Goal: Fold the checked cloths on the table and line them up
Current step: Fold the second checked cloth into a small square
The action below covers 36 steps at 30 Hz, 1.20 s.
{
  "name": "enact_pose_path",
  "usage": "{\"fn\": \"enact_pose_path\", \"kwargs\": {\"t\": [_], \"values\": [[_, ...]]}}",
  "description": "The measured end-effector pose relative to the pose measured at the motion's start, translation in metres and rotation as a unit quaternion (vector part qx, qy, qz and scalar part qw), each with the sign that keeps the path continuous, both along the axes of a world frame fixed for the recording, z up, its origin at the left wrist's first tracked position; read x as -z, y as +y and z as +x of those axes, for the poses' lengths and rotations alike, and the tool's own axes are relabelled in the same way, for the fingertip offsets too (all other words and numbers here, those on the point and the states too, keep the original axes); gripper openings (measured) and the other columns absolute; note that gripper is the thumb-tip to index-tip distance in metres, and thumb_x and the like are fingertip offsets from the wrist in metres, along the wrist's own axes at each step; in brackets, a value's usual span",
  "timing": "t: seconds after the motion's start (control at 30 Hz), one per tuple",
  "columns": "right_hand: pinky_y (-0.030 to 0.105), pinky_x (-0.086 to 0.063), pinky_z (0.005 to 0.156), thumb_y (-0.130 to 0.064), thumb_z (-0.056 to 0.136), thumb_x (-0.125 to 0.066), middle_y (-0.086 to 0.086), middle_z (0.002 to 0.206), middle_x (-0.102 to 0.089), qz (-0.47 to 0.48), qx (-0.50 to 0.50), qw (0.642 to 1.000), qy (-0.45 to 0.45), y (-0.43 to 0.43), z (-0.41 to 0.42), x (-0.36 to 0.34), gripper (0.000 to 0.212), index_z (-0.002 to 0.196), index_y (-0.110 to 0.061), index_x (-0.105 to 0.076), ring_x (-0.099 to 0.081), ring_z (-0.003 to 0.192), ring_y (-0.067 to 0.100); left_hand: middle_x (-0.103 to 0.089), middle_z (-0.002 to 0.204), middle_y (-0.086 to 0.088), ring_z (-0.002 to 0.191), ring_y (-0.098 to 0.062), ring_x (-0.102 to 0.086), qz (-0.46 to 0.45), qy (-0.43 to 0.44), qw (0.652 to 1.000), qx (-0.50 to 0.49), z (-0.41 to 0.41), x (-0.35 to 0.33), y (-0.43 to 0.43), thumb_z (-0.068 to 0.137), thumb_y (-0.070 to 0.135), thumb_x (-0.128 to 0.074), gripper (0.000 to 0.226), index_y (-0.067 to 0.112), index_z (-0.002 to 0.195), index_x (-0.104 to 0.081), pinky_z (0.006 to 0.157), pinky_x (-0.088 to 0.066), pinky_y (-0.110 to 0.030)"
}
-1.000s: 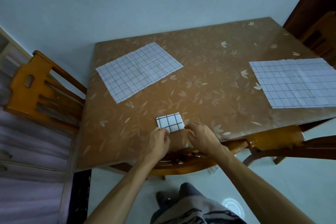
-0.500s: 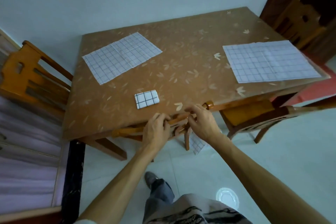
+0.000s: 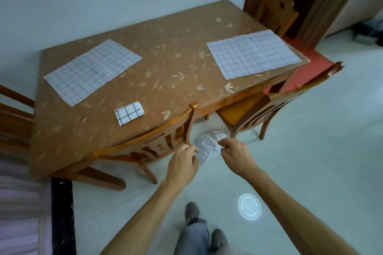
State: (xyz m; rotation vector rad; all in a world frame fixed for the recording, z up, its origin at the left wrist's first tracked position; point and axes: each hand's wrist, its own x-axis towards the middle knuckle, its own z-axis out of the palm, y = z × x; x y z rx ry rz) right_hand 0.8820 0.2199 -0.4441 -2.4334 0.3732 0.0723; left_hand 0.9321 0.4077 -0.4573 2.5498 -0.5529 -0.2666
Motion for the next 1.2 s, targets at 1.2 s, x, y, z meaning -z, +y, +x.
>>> {"fn": "enact_pose_path", "kwargs": {"t": [1.2], "values": [[0.020,-0.051,0.079,-0.006,0.094,-0.044,0.008,0.128,-0.064,0.228,0.103,0.941,0.228,-0.089,0.197,0.731,0.044,0.129,-0.025,-0.063,-0.065,0.100,0.022,0.014,0.165,-0.016,0.153,-0.034,-0.002,0.258,0.195,0.937,0.135,0.165,0.741,-0.160,0.102,0.026,-0.044,0.051,0.023,0.152,-0.035,0.122,-0.018,-0.046]]}}
